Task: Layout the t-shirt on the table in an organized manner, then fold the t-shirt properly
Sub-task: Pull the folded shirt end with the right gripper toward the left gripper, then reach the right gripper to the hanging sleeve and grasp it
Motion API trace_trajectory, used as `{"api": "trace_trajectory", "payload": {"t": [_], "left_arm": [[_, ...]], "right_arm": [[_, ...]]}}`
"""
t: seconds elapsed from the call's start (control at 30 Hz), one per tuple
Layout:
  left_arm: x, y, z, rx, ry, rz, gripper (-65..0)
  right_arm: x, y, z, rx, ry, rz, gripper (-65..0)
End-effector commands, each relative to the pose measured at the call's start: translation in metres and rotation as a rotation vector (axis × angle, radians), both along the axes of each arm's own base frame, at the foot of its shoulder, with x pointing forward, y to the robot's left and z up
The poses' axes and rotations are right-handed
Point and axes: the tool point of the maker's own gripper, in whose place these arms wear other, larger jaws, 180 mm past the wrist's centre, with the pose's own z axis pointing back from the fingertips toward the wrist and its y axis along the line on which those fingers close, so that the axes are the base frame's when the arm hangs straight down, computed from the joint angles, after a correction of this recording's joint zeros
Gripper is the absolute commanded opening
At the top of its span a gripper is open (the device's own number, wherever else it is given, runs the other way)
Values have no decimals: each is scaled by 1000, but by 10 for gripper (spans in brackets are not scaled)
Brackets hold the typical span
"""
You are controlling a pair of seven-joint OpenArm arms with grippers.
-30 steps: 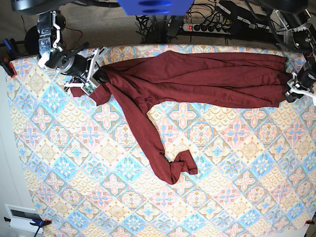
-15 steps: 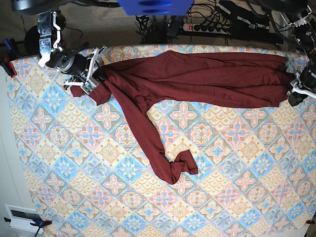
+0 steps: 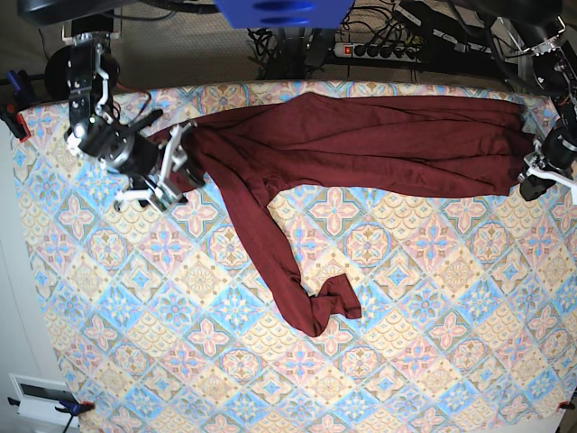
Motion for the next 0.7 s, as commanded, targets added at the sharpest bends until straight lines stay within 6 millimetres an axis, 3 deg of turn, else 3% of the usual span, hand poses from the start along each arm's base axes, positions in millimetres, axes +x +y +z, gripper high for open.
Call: {"api": "trace_trajectory", "payload": {"t": [0.0,0.07,0.17,0.43,0.5,0.63,0.67], "left_arm": [[6,5,15,21,-43,1,-538],[6,0,10,0,-44,8,-538],[5,-2,7,-7,-41,12,-538],[3,-8,2,-28,-40,17,-538],[3,-7,1,-27,-37,17,-538],[3,-7,1,-27,-37,17,-538],[3,-7,1,-27,-37,17,-538]], "right_arm": [[16,10,21,35,-72,31,-423],[38,19,28,46,-95,48,-423],[63,34,17,102,-57,36,-423],[107,66,-9,235,54,-21,-423],[113,73,-17,224,74,-29,-423],[142,67,-19,131,39,-48,-423],[146,75,-21,124,39,-44,-423]]}}
